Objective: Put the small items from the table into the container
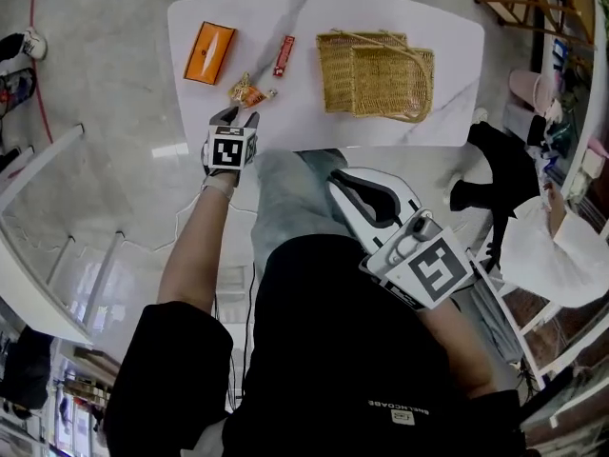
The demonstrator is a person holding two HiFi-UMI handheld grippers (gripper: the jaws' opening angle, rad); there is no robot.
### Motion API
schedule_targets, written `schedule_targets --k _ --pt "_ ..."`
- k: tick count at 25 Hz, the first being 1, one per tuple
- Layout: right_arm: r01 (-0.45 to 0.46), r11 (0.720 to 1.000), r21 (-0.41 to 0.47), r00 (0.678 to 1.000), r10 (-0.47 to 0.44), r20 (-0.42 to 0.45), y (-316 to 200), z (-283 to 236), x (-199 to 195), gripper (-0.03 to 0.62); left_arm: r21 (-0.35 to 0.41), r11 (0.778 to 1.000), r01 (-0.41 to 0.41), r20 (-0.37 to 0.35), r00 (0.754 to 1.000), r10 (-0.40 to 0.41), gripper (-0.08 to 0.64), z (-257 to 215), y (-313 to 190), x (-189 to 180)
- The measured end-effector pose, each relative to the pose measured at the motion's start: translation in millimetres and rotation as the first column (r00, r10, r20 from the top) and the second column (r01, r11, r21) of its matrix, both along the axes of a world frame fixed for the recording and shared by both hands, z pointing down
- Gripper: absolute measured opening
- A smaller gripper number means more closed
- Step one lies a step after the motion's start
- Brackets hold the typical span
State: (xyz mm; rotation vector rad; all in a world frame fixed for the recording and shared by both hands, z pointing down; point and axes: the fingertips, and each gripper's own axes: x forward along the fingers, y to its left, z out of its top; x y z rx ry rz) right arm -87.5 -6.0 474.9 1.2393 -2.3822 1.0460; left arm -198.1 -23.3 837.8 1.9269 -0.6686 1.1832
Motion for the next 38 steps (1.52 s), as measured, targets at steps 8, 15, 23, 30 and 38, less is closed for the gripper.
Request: schedule_targets --k 8,15,23,30,38 --pt "-0.026 0.996 -0.084 1.000 0.026 0.003 15.0 19.1 8.4 0.011 -0.038 0.998 -0.042 0.070 0.997 0.045 0.172 51.7 12.0 -4.6" --pt "-0.041 0.993 -0.113 0.999 0.042 0.005 23.8 32.2 16.8 0.011 -0.028 0.999 -0.025 0.099 0.995 0.028 0.172 71.9 7.9 -6.6" --pt "-0.068 0.991 -0.112 0.997 0.070 0.015 23.3 33.4 21.8 0.011 -0.029 0.996 -0.083 0.136 0.987 0.086 0.136 75.0 -0.9 -3.4" --pt "-0.087 0.991 -0.105 0.996 0.090 0.022 24.1 31.2 29.2 0.011 0.002 0.989 -0.148 0.160 0.976 0.146 0.085 71.6 -6.8 3.0" --pt "-0.109 0.993 -0.045 0.994 0.110 0.022 17.7 17.7 37.7 0.012 0.047 0.977 -0.208 0.152 0.968 0.199 0.072 48.1 -13.5 14.7"
